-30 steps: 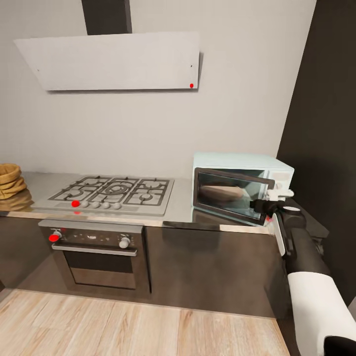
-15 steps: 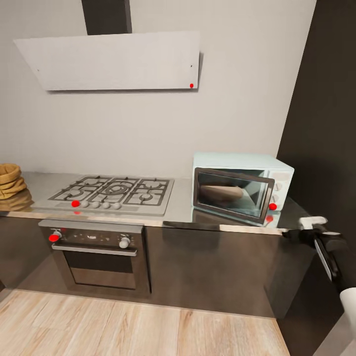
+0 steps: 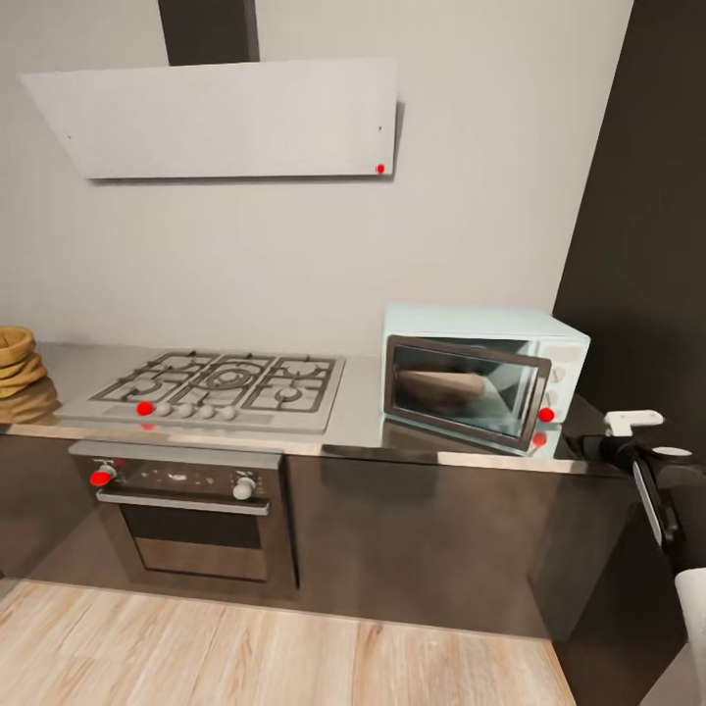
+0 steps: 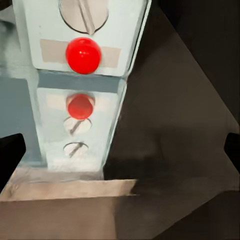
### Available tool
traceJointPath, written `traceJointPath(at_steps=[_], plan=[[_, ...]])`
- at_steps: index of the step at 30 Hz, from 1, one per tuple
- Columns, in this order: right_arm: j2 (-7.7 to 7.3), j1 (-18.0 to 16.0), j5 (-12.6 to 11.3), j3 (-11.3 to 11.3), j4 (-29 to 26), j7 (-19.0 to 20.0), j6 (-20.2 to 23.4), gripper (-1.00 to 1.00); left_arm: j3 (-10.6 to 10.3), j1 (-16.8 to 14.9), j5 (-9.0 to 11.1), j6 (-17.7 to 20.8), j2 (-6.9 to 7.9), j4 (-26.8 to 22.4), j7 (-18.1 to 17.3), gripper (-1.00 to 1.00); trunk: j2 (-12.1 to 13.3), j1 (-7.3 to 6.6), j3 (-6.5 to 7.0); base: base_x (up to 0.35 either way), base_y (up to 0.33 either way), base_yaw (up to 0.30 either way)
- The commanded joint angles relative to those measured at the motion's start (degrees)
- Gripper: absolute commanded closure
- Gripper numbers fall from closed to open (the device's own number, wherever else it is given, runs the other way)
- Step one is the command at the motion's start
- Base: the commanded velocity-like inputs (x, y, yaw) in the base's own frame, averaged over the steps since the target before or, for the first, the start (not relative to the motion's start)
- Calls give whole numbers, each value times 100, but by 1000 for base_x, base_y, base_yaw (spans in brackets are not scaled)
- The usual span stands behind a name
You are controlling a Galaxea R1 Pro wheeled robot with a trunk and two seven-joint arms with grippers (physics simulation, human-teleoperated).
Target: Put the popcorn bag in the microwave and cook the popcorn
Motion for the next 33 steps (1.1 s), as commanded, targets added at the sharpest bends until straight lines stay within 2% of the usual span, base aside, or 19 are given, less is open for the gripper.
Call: traceJointPath(at_steps=[1, 11, 19, 22, 24, 33], plan=[[15, -4, 63, -12, -24, 52, 18, -100, 12, -2, 45, -14, -1, 0, 5, -100, -3, 3, -6, 307, 0, 0], [37, -4, 54, -1, -41, 46, 8, -100, 19, -2, 46, -14, 4, 0, 10, -100, -3, 3, -6, 301, 0, 0], [77, -4, 9, 7, -41, 213, -1, -100, 22, -2, 37, -14, -4, -5, 9, -100, -3, 3, -6, 39, 0, 0], [94, -4, 3, 7, -37, 836, 6, -100, 25, -2, 37, -14, -5, -5, 7, -100, -3, 3, -6, 0, 0, 0], [91, -4, 15, 5, -13, 1538, 8, -100, 22, -2, 37, -14, -5, -2, 6, -100, -3, 3, -6, 0, 0, 0], [54, -4, 1, 4, 33, 2283, 7, -100, 25, -2, 21, -17, -5, -1, 5, -100, -3, 3, -6, -3, 0, 0]])
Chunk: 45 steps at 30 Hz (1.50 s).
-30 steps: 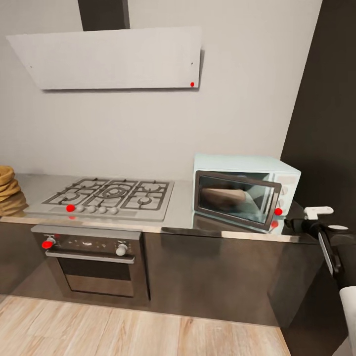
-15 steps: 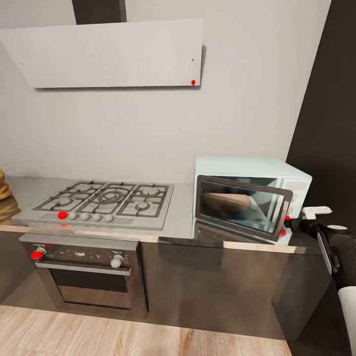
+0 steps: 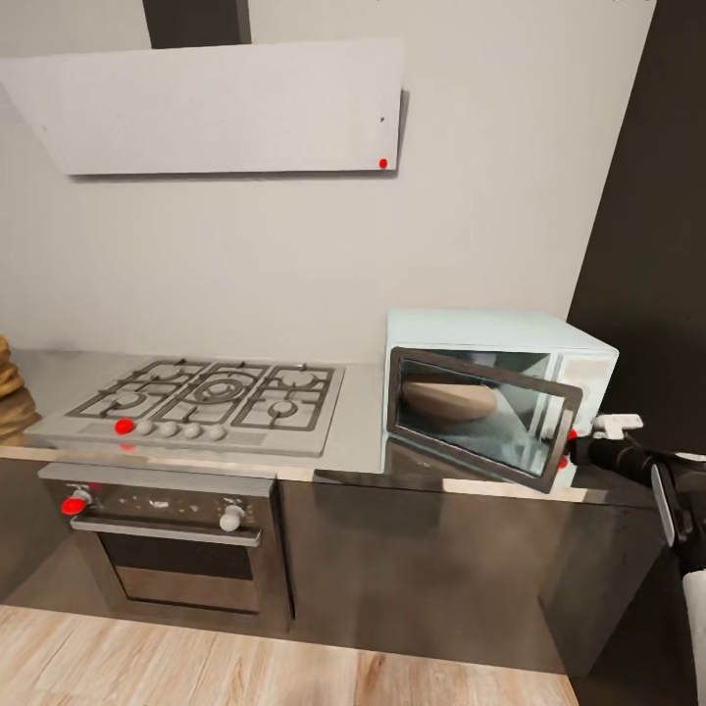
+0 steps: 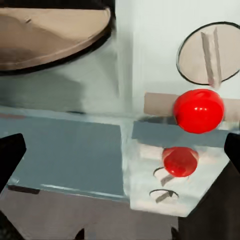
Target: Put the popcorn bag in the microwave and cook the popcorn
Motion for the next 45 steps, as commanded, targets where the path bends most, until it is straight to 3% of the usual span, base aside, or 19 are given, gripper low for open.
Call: traceJointPath(at_steps=[1, 7, 16, 22, 29, 35, 41, 45], plan=[[17, -4, 6, 658, -8, 93, 41, -100, 13, -3, 41, -17, -2, 0, 5, -100, -3, 0, -6, -106, 0, 0], [79, -4, -2, 661, -7, 101, 132, -100, 14, -3, 39, -21, -2, 2, 5, -100, -3, 0, -6, -311, 0, 0], [314, -4, 25, 671, 275, 68, 123, -100, 6, -3, 39, -16, -2, -4, 5, -100, -3, 0, -6, -278, 0, 0], [769, -4, 36, 667, 219, 48, 125, -100, 6, -3, 45, -19, -2, -5, 5, -100, -3, 0, -6, -12, 0, 0], [915, -4, -1, 665, -64, 117, 127, -100, 6, -3, 48, -17, -1, -5, 5, -100, -3, 0, -6, 0, 0, 0], [1043, -4, 6, 715, -81, 790, 115, -100, 6, -3, 48, -19, 0, -5, 5, -100, -3, 0, -6, 0, 0, 0], [1061, -4, 30, 720, -81, 1351, 108, -100, 6, -3, 48, -15, 6, -5, 5, -100, -3, 0, -6, 0, 0, 0], [1061, -4, 43, 718, -81, 1410, 108, -100, 6, -3, 48, -14, 1, -5, 5, -100, -3, 0, -6, 0, 142, 0]])
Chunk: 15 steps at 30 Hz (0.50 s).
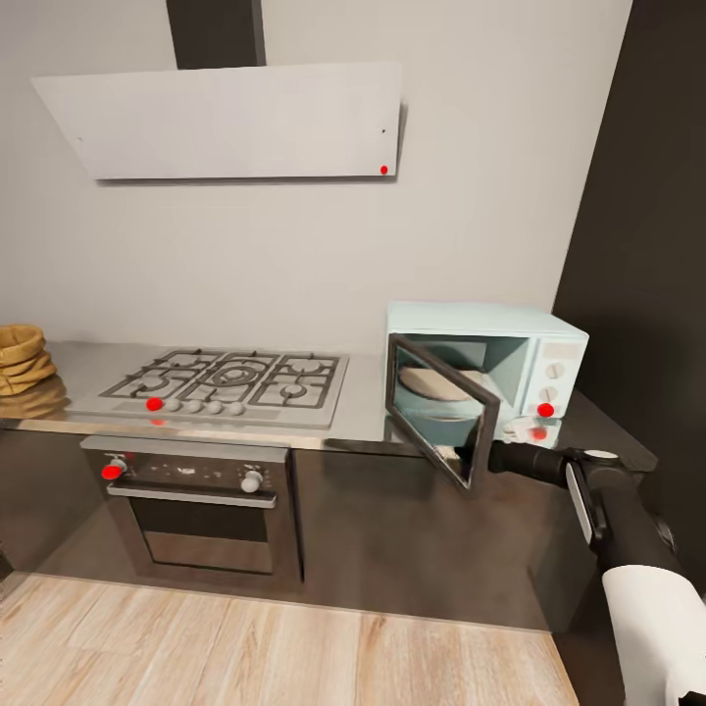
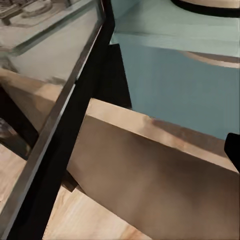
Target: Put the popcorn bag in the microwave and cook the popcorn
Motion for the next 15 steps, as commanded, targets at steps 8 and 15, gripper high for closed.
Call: traceJointPath(at_steps=[8, 15], plan=[[4, -6, 9, -20, -7, 59, 34, -100, 12, -2, 43, -12, -4, 1, 5, -100, -3, 0, -6, 0, 263, 0], [-11, -6, 9, -36, -7, 75, 34, -100, 20, -2, 43, -18, 4, 1, 5, -100, -3, 0, -6, 0, 262, 0]])
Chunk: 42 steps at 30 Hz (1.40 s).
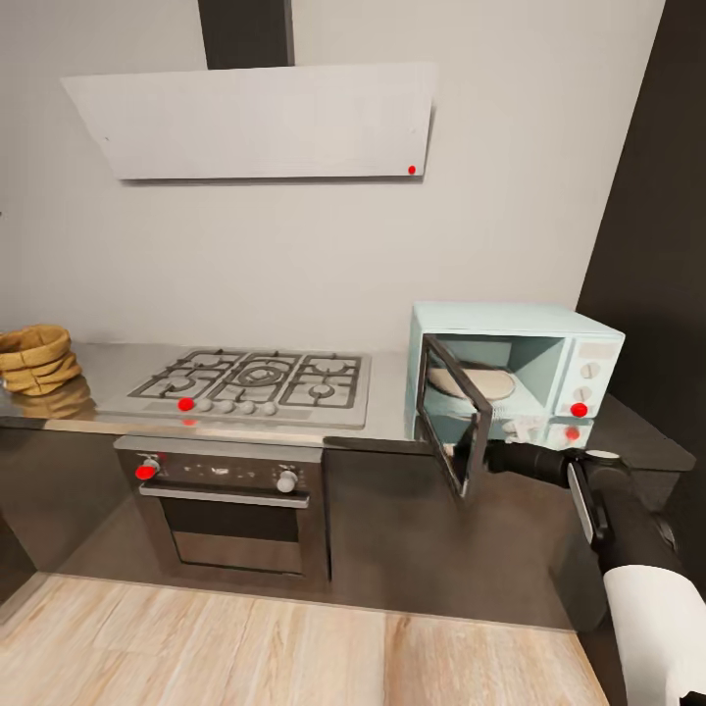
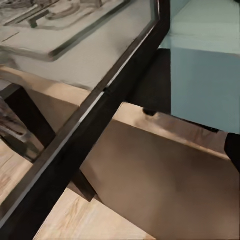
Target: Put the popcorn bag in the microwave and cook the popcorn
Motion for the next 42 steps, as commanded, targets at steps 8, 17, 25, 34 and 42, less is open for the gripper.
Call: traceJointPath(at_steps=[8, 17, 25, 34, 42], plan=[[-32, -6, 32, -26, -7, 51, 33, -100, 12, -2, 43, -10, -2, 1, 5, -100, -3, 0, -6, 0, 167, 0], [-25, -6, 34, -25, -7, 51, 33, -100, 12, -2, 43, -11, -5, 1, 5, -100, -3, 0, -6, 0, 134, 0], [-24, -6, 57, -25, -7, 51, 33, -100, 12, -2, 43, -11, -5, 1, 5, -100, -3, 0, -6, 0, 90, 0], [-81, -6, 68, -105, 53, -144, 4, -100, 12, -2, 43, -8, -6, 1, 5, -100, -3, 0, -6, 0, 1, 0], [-1157, -6, 529, -1015, 2783, -1152, -1034, -100, 12, -2, 46, -10, -2, 1, 5, -100, -3, 0, -6, 0, 0, 0]])
